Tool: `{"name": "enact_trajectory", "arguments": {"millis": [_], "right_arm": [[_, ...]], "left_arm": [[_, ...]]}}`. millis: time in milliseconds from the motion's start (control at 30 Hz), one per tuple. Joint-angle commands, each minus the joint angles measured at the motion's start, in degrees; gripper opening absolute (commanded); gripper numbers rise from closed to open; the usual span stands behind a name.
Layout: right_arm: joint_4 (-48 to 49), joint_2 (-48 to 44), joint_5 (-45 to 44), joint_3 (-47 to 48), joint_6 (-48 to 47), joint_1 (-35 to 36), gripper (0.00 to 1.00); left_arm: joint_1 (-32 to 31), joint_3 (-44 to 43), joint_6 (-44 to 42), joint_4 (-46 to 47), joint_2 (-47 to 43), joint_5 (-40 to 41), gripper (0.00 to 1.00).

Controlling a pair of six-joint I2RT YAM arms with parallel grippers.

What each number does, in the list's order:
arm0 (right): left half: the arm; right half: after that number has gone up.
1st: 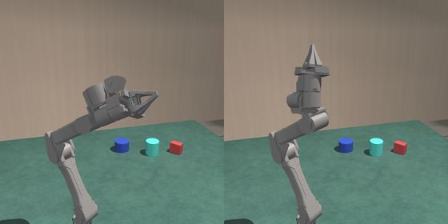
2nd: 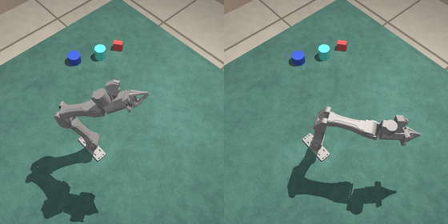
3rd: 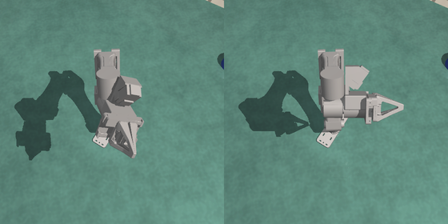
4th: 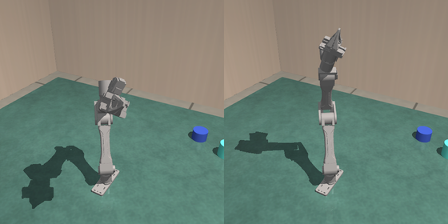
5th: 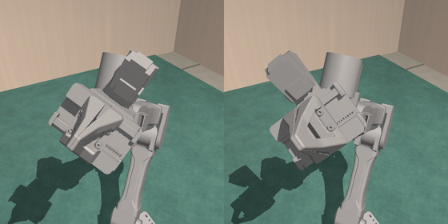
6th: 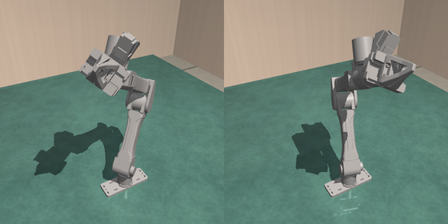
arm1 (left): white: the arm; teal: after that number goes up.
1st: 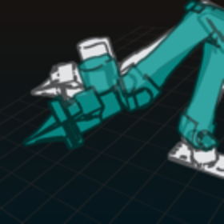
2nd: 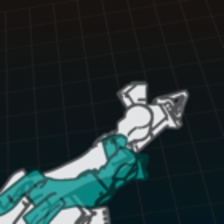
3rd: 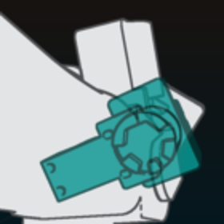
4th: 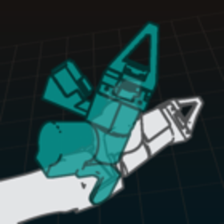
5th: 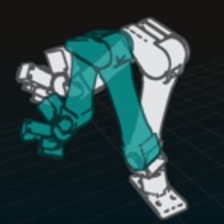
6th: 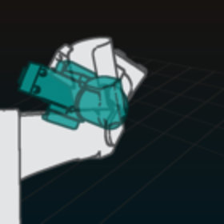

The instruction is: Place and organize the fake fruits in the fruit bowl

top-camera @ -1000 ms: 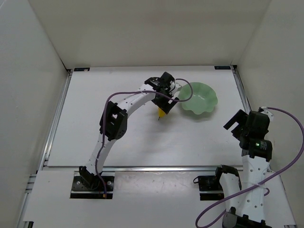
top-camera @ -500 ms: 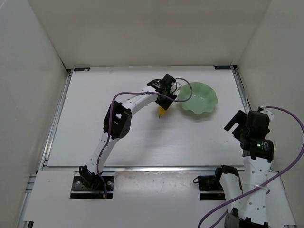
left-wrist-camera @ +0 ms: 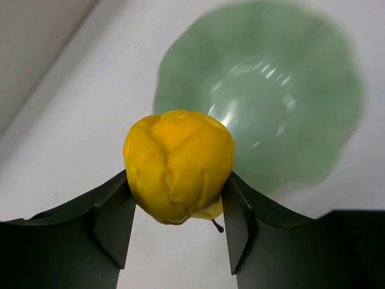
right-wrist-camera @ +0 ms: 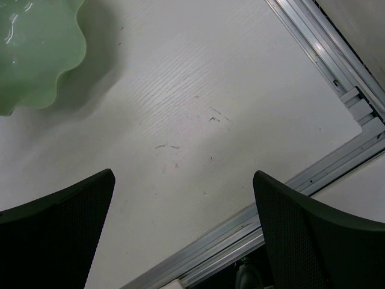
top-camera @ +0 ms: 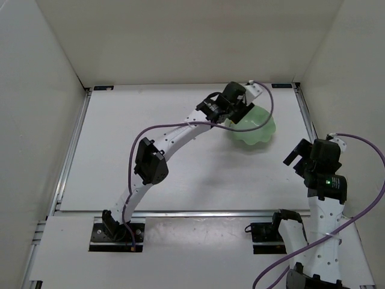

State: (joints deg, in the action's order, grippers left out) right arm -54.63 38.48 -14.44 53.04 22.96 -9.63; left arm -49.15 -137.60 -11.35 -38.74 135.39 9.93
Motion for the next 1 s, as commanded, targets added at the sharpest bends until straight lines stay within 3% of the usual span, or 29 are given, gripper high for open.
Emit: {"name": "enact_trajectory", "arguments": {"millis": [0,200,300,333,533,700,833,867,933,967], "right_arm": [[-1.27,-0.24,-1.64,3.04,1.20,0.93,1.00],[-4.77,-1.48,-7.97,8.21,1.74,0.93,1.00],[-5.30,-2.00,-8.50,10.94,-0.10,0.93,1.00],[-5.31,-2.00,-8.50,11.56,-0.72,0.93,1.00],[-7.33,-3.15,-6.66,11.56,-0.72,0.93,1.00],[-6.11,-3.67,-6.13,8.76,0.59,0.93,1.00],[-3.82,-3.67,-7.27,6.03,1.82,0.93,1.00],[-3.03,-2.28,-7.27,5.33,2.43,0.93,1.00],[-2.42,-1.04,-6.66,5.32,2.96,0.93,1.00],[-2.41,-0.52,-6.66,5.32,3.49,0.93,1.00]], "left_arm": [[-4.02,-4.96,-3.94,6.21,1.88,-3.95,0.33],[-4.73,-4.43,-6.14,12.02,4.96,-4.66,0.36],[-5.26,-4.95,-8.32,14.30,5.67,-5.36,0.71],[-5.26,-4.96,-8.85,14.31,6.37,-5.36,0.99],[-7.98,-9.60,-13.08,17.65,6.90,2.54,0.99],[-7.28,-13.40,-14.83,18.26,-1.69,10.26,0.99],[-4.56,-0.61,-9.15,17.74,-15.65,20.81,0.99],[-3.86,12.75,-9.12,17.74,-24.39,21.44,0.99],[-2.28,25.74,-6.68,16.60,-33.05,22.31,0.99],[-0.01,36.33,-3.18,14.50,-37.09,22.84,0.99]]}}
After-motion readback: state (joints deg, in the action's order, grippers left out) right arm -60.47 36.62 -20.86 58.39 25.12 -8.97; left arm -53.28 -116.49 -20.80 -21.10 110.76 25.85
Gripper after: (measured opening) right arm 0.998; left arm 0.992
